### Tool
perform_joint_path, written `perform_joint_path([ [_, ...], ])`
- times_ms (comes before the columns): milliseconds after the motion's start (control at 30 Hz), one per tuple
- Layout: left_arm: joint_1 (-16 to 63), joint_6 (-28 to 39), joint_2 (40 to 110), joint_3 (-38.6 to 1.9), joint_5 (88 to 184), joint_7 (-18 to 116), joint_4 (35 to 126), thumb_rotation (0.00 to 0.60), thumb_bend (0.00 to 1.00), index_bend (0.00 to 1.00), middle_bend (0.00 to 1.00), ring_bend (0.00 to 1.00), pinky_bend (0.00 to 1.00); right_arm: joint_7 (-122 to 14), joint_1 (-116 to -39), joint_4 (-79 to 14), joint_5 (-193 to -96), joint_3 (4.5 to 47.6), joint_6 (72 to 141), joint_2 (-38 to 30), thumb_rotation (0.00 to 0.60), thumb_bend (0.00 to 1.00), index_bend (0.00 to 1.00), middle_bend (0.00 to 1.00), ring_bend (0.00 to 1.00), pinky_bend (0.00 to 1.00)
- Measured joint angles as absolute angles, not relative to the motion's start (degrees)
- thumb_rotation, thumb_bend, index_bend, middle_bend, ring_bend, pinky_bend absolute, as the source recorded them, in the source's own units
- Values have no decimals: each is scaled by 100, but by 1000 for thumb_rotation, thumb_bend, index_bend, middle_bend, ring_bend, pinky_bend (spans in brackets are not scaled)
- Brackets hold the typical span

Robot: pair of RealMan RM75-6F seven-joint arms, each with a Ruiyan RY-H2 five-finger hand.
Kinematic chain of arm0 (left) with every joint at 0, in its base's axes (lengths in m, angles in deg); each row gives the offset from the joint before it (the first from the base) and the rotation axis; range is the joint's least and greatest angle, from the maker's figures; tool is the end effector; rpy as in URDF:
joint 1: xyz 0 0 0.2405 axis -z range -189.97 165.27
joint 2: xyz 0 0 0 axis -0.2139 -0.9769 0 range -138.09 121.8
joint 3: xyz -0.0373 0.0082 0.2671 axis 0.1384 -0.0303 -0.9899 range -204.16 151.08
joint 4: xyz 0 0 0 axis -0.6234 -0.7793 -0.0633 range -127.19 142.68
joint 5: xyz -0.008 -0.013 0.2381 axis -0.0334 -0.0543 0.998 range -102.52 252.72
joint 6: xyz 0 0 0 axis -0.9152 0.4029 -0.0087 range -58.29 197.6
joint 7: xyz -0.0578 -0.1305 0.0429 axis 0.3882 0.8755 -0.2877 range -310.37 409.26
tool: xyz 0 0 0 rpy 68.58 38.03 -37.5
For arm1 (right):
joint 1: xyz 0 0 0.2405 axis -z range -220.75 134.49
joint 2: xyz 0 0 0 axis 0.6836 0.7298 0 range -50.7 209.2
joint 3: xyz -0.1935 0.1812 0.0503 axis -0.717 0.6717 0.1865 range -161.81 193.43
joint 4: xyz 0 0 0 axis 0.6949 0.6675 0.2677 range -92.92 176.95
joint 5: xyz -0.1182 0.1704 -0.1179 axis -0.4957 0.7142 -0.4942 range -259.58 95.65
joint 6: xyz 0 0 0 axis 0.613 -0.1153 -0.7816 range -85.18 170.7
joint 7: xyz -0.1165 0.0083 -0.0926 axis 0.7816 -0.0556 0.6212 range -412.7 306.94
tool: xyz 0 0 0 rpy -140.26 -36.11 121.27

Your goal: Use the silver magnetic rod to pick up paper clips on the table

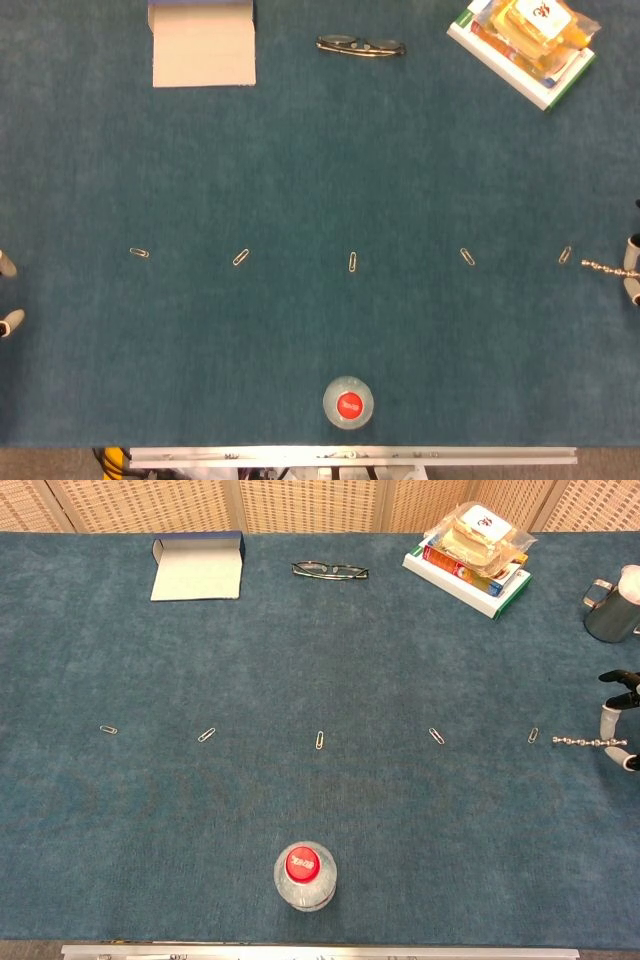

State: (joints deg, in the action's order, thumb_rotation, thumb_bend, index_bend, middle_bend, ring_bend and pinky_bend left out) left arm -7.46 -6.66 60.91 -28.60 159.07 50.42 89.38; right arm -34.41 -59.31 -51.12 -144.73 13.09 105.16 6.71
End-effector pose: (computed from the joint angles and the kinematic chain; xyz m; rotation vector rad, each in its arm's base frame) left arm -0.3881 0.1679 0.1009 -1.4921 -1.0239 -0.6688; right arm -0.3494 -0.2082 0.0334 1.5856 -1.2038 0.4374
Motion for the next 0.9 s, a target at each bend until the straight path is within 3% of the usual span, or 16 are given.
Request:
perform_joint_path([
  [900, -799, -696, 6090, -2877, 15878, 5103, 8868, 600, 123, 450, 456, 294, 420, -3597, -6178, -5094, -14883, 1617, 10349, 400, 600, 342, 595, 74, 0, 61],
])
